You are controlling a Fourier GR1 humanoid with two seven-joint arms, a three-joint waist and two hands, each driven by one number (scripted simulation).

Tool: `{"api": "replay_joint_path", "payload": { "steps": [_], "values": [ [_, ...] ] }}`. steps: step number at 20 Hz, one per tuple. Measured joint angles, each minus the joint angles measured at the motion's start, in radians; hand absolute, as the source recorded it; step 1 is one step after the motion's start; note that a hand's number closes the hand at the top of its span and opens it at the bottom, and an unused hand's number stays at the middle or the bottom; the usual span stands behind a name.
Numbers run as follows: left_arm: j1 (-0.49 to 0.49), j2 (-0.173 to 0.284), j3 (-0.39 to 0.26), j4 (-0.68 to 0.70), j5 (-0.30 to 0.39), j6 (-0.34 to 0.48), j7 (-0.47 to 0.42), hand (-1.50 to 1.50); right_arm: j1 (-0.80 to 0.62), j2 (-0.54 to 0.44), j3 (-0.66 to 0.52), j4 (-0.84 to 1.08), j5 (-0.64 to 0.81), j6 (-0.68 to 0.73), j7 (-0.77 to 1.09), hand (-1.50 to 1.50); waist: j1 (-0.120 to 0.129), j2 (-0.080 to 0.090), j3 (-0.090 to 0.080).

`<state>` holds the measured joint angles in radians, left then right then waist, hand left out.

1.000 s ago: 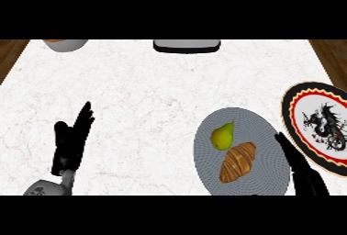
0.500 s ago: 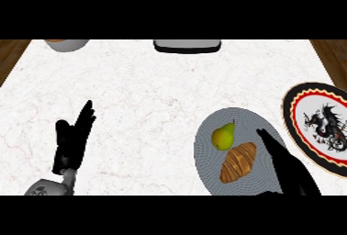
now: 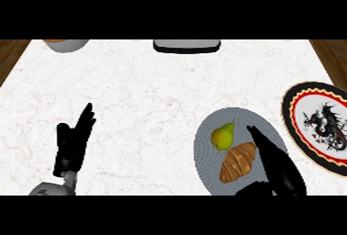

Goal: Pick the croissant from the placemat and place it in the plate

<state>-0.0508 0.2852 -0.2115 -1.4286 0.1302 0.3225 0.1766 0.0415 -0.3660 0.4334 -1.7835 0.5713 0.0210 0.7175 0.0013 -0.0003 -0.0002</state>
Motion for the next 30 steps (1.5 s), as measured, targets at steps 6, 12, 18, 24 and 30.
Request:
{"api": "replay_joint_path", "payload": {
  "steps": [6,12,18,24,30],
  "values": [
    [0.002,-0.035,0.031,-0.029,-0.05,-0.022,0.034,0.0,-0.013,0.053,-0.047,0.052,0.024,0.055,-0.04,-1.5,-0.001,0.0,0.0],
    [0.017,-0.062,0.073,-0.014,-0.074,-0.067,0.013,0.0,-0.014,0.111,-0.068,0.094,0.069,0.072,-0.068,-1.5,-0.001,0.0,0.0],
    [0.037,-0.088,0.081,-0.065,-0.119,-0.075,0.053,0.0,-0.014,0.141,-0.091,0.164,0.113,0.077,-0.133,1.5,-0.001,0.0,0.0],
    [0.021,-0.103,0.113,-0.043,-0.134,-0.094,0.048,0.0,-0.013,0.135,-0.096,0.163,0.182,0.06,-0.194,1.5,-0.001,-0.001,0.0],
    [0.029,-0.096,0.145,-0.049,-0.129,-0.134,0.049,0.0,-0.012,0.138,-0.113,0.163,0.276,0.006,-0.2,1.5,-0.001,0.0,0.0]
  ]
}}
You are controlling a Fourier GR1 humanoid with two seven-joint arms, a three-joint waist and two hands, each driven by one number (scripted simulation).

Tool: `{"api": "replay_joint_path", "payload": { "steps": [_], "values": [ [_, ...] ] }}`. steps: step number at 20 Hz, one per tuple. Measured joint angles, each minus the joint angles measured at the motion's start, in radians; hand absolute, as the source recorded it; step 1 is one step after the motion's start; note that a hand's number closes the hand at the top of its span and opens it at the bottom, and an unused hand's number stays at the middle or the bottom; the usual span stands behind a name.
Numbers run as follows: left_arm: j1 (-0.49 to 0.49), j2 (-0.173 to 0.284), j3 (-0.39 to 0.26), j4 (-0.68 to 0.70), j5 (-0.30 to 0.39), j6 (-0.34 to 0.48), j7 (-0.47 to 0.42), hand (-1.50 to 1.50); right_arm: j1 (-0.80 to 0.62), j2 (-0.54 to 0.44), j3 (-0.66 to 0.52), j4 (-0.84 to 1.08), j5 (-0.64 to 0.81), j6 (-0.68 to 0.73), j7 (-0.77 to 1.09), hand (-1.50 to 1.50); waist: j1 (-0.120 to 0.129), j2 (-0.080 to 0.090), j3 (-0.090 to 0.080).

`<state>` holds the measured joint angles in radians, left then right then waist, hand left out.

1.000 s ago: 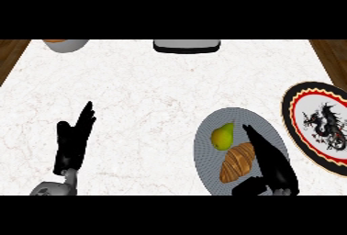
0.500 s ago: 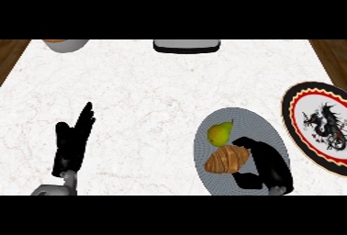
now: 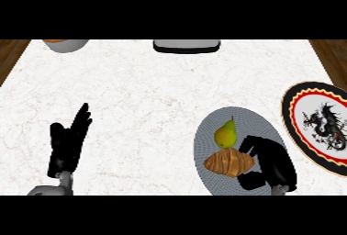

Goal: Pick the croissant from the placemat and place it in the plate

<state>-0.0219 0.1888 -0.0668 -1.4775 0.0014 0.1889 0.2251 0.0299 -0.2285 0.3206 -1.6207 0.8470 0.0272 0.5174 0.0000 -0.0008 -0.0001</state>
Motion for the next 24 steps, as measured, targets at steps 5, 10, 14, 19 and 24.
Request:
{"api": "replay_joint_path", "payload": {
  "steps": [5,10,14,19,24],
  "values": [
    [0.009,-0.015,-0.006,0.001,-0.015,0.005,-0.01,0.0,-0.027,-0.031,-0.043,-0.027,0.073,-0.067,-0.009,1.5,0.0,0.0,0.0],
    [-0.028,-0.025,0.004,0.034,-0.022,0.003,-0.009,0.0,-0.134,-0.091,-0.107,0.061,0.036,-0.066,-0.172,1.5,0.003,0.002,0.0],
    [-0.012,-0.02,0.009,0.0,-0.022,-0.004,0.007,0.0,-0.151,-0.135,-0.169,0.01,0.003,-0.072,-0.247,1.5,0.001,0.0,0.0],
    [-0.005,-0.026,0.01,-0.006,-0.03,0.002,0.005,0.0,-0.165,-0.149,-0.261,-0.098,0.024,-0.146,-0.214,1.5,-0.005,-0.002,0.0],
    [-0.011,-0.032,0.012,-0.018,-0.036,-0.001,0.024,0.0,-0.2,-0.174,-0.378,-0.112,0.006,-0.148,-0.176,1.5,-0.002,-0.001,0.0]
  ]
}}
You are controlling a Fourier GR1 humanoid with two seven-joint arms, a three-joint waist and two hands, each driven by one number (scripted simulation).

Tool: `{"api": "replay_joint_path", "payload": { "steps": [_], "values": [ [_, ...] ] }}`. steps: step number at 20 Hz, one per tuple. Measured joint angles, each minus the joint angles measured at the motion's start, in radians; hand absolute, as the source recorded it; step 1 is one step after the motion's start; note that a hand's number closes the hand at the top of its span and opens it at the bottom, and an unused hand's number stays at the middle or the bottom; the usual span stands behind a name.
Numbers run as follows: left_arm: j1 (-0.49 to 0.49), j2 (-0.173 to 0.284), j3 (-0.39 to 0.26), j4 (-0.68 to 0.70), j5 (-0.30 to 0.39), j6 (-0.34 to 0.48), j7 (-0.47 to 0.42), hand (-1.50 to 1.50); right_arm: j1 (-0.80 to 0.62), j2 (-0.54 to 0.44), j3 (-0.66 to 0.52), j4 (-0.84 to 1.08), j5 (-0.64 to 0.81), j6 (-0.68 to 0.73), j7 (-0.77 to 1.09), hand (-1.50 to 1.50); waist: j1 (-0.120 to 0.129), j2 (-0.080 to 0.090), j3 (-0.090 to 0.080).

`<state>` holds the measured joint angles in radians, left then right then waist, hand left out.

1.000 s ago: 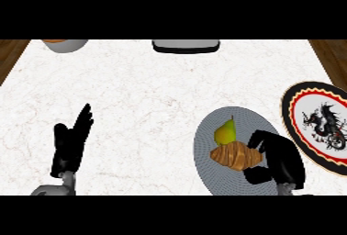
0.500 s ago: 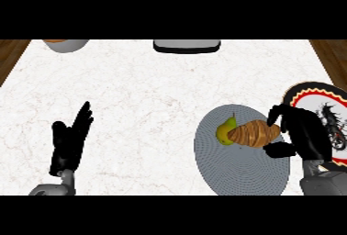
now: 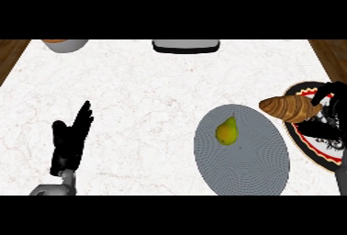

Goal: Pick the croissant from the placemat and place it in the plate

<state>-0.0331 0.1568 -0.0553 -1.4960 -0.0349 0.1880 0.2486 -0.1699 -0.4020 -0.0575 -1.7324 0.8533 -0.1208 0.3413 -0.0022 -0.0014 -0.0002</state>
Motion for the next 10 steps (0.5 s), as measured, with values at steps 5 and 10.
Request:
{"api": "replay_joint_path", "payload": {
  "steps": [5,10],
  "values": [
    [0.005,-0.017,-0.006,0.008,-0.017,-0.002,-0.01,0.0,-0.007,-0.023,-0.109,0.053,-0.045,0.007,-0.019,1.5,0.001,0.001,0.0],
    [-0.006,-0.03,0.0,0.023,-0.029,-0.003,-0.016,0.0,-0.078,-0.065,-0.19,0.217,-0.078,0.013,-0.077,1.5,0.005,0.002,0.0]
  ]
}}
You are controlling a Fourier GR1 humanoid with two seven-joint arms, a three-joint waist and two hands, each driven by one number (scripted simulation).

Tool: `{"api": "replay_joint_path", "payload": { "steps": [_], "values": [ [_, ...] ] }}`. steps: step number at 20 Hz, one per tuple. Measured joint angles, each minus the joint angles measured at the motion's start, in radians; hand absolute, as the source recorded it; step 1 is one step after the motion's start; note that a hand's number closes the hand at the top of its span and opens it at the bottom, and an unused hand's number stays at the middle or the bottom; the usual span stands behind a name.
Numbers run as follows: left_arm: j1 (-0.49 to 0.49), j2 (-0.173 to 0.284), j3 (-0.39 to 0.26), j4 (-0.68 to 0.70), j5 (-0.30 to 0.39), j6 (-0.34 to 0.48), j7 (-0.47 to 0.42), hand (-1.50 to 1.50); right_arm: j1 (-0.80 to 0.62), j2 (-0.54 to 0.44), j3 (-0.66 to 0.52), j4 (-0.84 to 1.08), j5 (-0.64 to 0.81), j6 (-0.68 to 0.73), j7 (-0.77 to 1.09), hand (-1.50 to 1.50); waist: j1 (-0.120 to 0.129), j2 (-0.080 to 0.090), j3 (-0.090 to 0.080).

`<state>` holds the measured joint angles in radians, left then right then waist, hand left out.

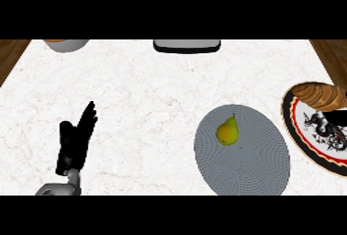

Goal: Pick the croissant from the placemat and place it in the plate

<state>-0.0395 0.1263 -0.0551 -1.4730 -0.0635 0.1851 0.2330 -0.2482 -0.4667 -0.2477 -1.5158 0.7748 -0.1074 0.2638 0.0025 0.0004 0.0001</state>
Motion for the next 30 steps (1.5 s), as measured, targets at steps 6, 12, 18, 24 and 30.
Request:
{"api": "replay_joint_path", "payload": {
  "steps": [6,12,18,24,30],
  "values": [
    [-0.006,0.007,0.022,0.012,0.009,-0.025,-0.004,0.0,-0.067,-0.044,-0.048,0.247,-0.002,-0.026,-0.1,1.5,0.004,0.001,0.0],
    [0.007,0.007,0.03,-0.002,0.012,-0.034,-0.012,0.0,-0.135,-0.104,-0.073,0.509,-0.032,0.043,-0.203,1.5,0.011,0.003,0.001],
    [0.007,-0.01,0.012,-0.001,-0.005,-0.028,-0.008,0.0,-0.182,-0.15,-0.067,0.74,-0.048,0.164,-0.292,-1.5,0.015,0.005,0.001],
    [0.006,-0.008,0.02,0.003,-0.015,-0.026,-0.017,0.0,-0.206,-0.168,-0.08,0.889,-0.08,0.189,-0.493,-1.5,0.01,0.004,0.001],
    [0.024,-0.005,0.029,-0.001,-0.008,-0.03,-0.021,0.0,-0.235,-0.153,-0.234,0.884,-0.285,0.254,-0.669,-1.5,-0.003,-0.002,0.002]
  ]
}}
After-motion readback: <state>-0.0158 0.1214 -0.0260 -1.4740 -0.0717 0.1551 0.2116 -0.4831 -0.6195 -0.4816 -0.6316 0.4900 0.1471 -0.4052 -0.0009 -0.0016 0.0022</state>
